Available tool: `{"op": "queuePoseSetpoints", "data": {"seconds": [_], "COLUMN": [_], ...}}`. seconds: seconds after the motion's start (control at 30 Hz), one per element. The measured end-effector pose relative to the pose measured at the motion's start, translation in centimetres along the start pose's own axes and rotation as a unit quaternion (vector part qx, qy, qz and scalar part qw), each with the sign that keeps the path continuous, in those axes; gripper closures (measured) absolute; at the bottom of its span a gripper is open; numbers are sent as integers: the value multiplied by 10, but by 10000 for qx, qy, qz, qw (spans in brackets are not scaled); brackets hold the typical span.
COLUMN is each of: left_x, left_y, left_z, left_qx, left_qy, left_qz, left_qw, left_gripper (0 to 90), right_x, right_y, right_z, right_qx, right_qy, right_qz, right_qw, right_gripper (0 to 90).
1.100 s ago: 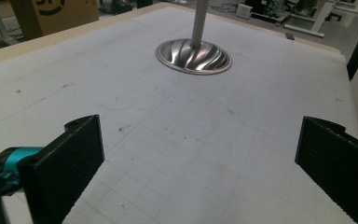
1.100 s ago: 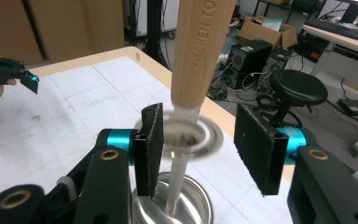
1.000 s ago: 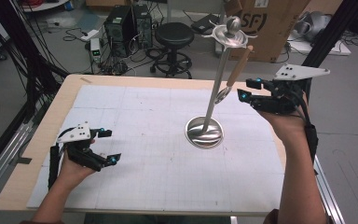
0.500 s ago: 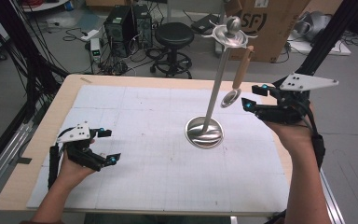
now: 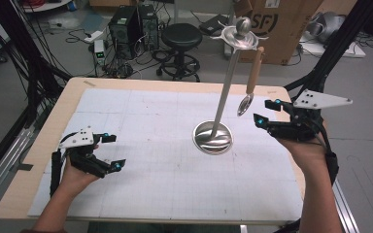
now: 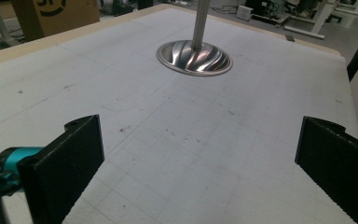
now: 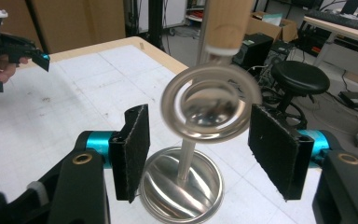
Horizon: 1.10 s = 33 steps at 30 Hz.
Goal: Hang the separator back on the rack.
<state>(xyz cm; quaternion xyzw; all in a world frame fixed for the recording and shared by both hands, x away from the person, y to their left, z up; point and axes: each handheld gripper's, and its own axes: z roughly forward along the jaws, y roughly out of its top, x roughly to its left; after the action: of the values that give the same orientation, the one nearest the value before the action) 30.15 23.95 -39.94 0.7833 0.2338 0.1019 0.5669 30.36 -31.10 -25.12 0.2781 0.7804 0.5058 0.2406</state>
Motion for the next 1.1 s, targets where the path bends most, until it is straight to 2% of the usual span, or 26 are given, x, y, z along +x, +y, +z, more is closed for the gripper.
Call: {"op": "queuePoseSetpoints", "data": {"seconds": [0.17,0.53,0.73,1.1], "left_x": [0,0,0,0], "left_y": [0,0,0,-1], "left_z": [0,0,1,1], "left_qx": [-12,5,6,2], "left_qy": [-1,0,-10,-32], "left_qz": [-18,-2,2,-12], "left_qw": [10000,10000,10000,10000], "left_gripper": [16,16,16,16], "right_x": [4,11,15,19], "right_y": [-8,-38,-53,-68], "right_z": [1,6,10,16], "right_qx": [-48,-68,-121,-74], "right_qy": [12,116,145,252], "right_qz": [5,274,332,409], "right_qw": [10000,9995,9993,9988], "right_gripper": [367,318,314,295]}}
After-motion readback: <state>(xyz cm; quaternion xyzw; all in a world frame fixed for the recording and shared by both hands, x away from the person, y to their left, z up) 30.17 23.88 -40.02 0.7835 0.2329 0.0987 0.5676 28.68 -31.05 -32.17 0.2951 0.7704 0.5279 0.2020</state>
